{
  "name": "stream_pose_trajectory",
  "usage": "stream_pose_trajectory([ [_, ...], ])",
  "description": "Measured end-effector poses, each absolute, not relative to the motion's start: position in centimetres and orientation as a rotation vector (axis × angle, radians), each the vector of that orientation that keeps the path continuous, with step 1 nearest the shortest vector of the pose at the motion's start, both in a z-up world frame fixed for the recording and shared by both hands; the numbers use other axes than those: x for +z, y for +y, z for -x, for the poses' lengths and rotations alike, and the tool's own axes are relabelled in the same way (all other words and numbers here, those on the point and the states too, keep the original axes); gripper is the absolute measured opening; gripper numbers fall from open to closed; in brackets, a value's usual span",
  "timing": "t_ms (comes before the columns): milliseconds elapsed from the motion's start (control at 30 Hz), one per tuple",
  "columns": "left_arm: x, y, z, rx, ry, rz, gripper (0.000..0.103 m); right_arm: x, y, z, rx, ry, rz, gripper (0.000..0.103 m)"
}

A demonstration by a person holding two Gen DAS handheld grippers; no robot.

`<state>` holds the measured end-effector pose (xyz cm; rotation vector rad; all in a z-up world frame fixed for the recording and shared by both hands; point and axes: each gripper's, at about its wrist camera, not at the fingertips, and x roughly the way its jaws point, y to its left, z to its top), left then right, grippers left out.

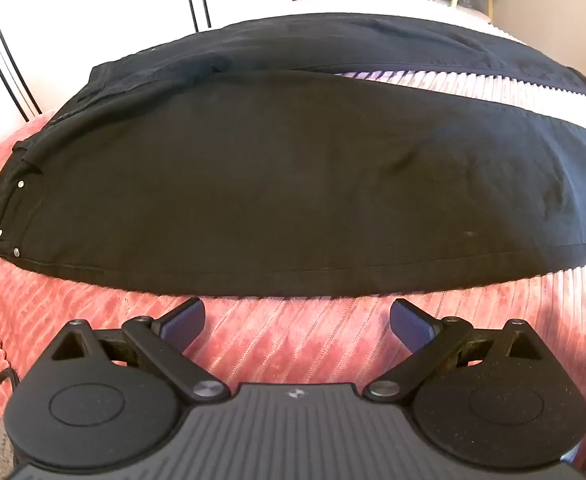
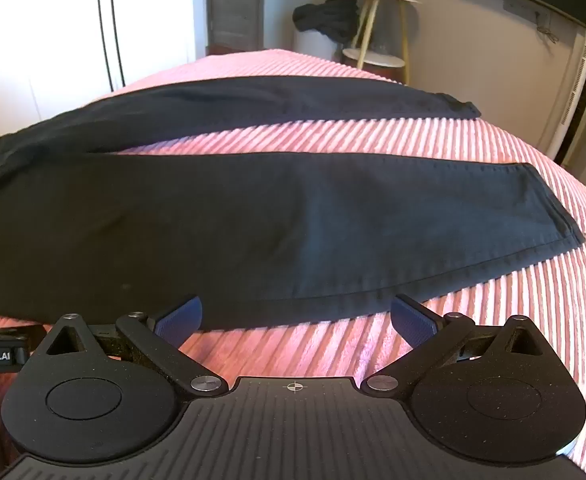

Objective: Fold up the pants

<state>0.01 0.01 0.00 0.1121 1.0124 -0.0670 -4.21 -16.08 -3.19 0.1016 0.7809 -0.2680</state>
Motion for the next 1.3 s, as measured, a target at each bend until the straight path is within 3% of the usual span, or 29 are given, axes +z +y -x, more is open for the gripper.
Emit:
stream_pose_trajectory([
  [1300,-0.75,0.35,0.05,-0.076,1.032,-0.097,0.099,-3.22,-16.08,4.22,-0.269,0.782,-0.102,0.103],
])
